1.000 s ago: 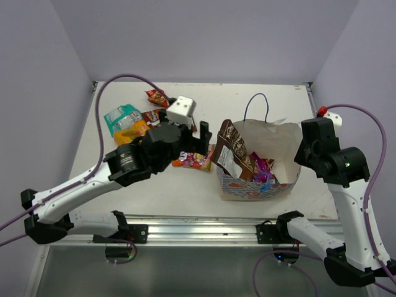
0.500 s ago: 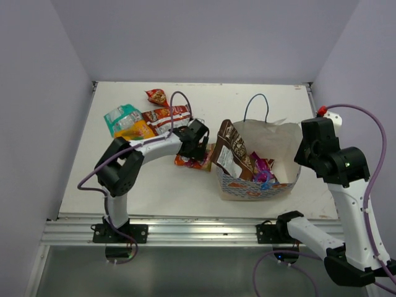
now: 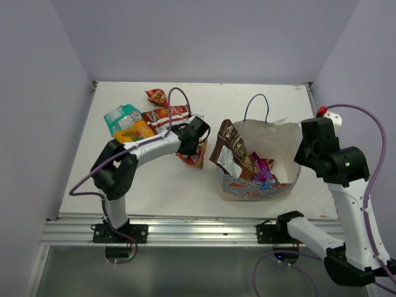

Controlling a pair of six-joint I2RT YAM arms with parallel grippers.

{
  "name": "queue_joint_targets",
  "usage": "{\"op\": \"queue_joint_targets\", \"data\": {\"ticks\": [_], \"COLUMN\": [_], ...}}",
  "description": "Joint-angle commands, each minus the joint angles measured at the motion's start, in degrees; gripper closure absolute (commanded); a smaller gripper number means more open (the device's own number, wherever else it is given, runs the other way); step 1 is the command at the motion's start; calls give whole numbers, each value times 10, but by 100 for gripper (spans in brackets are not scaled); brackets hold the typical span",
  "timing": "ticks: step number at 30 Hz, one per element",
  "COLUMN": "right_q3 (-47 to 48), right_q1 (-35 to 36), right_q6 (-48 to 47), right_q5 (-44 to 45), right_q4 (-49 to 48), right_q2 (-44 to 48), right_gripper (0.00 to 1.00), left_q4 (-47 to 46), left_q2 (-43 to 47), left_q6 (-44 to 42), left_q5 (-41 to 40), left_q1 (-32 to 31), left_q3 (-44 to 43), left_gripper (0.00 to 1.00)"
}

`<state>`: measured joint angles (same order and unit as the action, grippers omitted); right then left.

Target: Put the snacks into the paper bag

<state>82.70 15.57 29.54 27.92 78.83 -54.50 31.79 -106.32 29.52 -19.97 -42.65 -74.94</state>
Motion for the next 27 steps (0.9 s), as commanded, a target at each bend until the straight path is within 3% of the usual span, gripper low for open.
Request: {"op": "queue_joint_targets", "data": {"ticks": [1,5,6,10,12,17,24,25,26,27], "right_q3": [19,19,19,19,19,20,19,19,19,17], "right_q1": [-3,-3,-3,-3,-3,-3,-3,-3,-3,-3], "right_q6": [3,3,3,4,5,7,9,9,10,9], "right_q5": [15,16,16,15,15,13,14,13,13,11], "right_q4": [116,117,116,115,117,119,122,122,122,122], "right_q2": [-2,-2,-3,-4,-3,-2,4,5,4,5], "right_gripper": [100,100,100,100,100,100,100,100,100,100], "left_q4": [86,94,100,168,165,96,111,117,121,127], "left_q2": [100,141,133,81,78,102,67,60,46,41], "left_q6": [-8,-52,-67,-53,-21,4,-23,-27,-31,-36], "left_q5": [-82,-18,-4,61,120,162,166,172,179,179], "left_q1": [9,-7,-30,-91,-106,-159,-180,-180,-181,-182], "left_q3": [-111,-296,-378,-535,-530,-372,-336,-339,-344,-363], "left_gripper": [100,100,100,100,100,100,100,91,72,35]}}
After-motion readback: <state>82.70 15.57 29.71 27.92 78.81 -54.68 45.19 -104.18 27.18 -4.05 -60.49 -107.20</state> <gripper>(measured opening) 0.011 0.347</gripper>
